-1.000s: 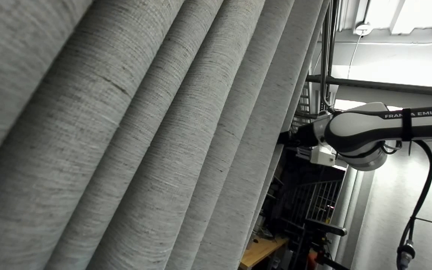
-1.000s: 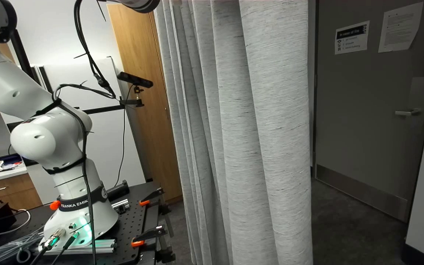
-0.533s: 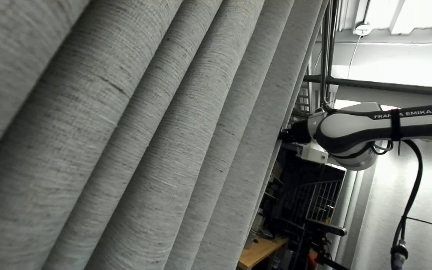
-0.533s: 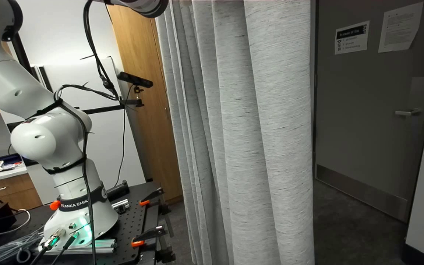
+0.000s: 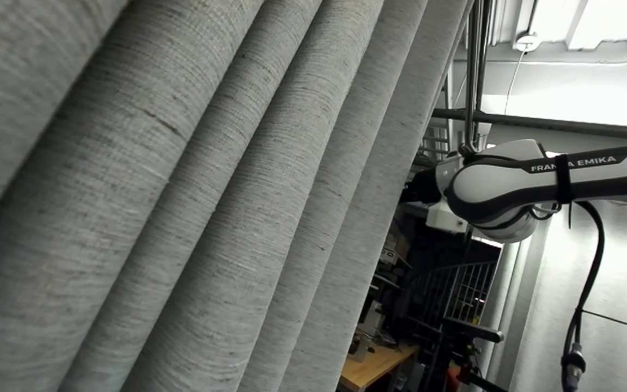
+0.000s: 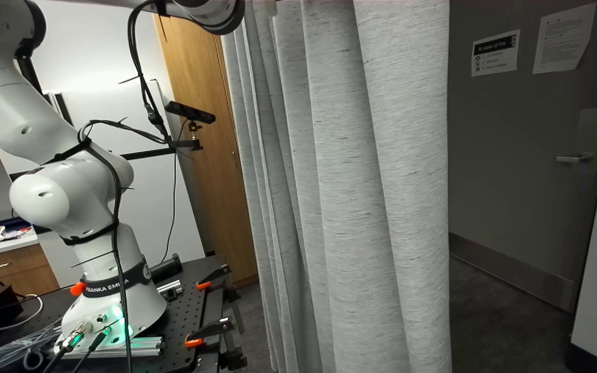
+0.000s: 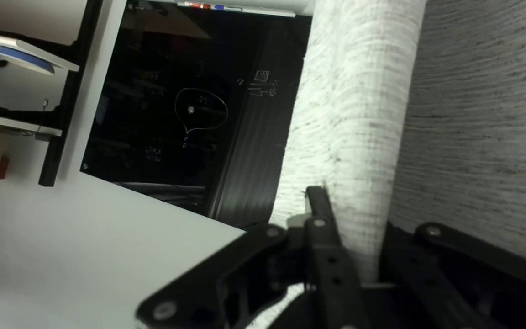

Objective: Open the curtain

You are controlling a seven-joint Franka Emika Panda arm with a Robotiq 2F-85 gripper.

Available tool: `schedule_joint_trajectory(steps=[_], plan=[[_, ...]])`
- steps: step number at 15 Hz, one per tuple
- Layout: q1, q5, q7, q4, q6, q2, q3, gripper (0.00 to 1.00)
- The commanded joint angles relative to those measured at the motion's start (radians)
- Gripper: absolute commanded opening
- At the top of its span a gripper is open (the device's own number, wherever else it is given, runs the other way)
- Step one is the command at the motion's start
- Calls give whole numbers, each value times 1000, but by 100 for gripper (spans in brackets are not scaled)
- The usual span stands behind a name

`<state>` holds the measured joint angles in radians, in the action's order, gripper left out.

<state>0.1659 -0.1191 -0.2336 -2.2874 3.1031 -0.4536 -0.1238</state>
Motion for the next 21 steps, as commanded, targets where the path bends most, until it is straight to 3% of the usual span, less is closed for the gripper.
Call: schedule_joint_trajectory(steps=[1, 7, 11, 15, 21], plan=[[132, -55, 93, 2, -8, -7, 168, 0], [320, -159, 251, 0, -52, -70, 562, 0], [382, -180, 296, 45, -61, -108, 789, 0], [410, -170, 289, 117, -91, -124, 960, 0], [415, -231, 317, 246, -184, -72, 1133, 0]])
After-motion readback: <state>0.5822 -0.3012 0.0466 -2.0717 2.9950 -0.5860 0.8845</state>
